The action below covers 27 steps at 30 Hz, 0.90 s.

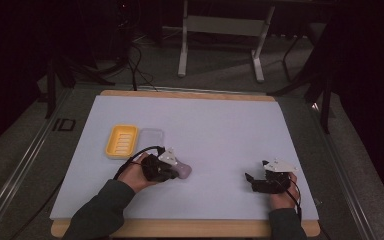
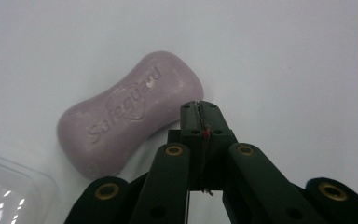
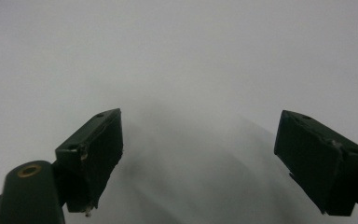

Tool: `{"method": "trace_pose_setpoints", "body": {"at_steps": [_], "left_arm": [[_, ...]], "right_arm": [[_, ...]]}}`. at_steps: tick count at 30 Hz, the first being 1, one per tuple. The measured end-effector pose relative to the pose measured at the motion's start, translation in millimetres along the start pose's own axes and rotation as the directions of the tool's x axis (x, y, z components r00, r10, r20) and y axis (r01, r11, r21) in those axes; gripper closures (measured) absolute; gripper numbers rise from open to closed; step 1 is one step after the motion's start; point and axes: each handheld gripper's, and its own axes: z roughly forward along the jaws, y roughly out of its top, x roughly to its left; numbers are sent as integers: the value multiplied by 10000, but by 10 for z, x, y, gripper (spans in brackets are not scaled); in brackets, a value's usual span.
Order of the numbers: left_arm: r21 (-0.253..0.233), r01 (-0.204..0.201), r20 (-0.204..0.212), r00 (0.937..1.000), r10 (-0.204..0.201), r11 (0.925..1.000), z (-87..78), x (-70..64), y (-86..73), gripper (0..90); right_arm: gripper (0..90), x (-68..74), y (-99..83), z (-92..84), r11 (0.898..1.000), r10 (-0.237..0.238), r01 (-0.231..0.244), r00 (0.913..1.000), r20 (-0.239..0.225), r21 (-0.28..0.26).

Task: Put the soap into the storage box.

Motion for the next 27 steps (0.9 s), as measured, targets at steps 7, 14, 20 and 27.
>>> {"method": "trace_pose_setpoints", "body": {"at_steps": [7,14,20,27], "left_arm": [[159,-73,185,9998,70,9998,134,-38,0,900],[549,-295,342,9990,277,9981,237,-74,12,898],[721,-317,299,9991,296,9969,313,-74,33,899],[873,-306,148,9995,294,9957,364,-47,127,871]], "right_arm": [[152,0,1,2,10000,-28,28,10000,-20,18],[154,2,1,2,10000,-50,50,10000,-43,23],[154,3,2,3,10000,-69,70,10000,-62,28],[154,4,2,3,10000,-79,79,9999,-64,35]]}}
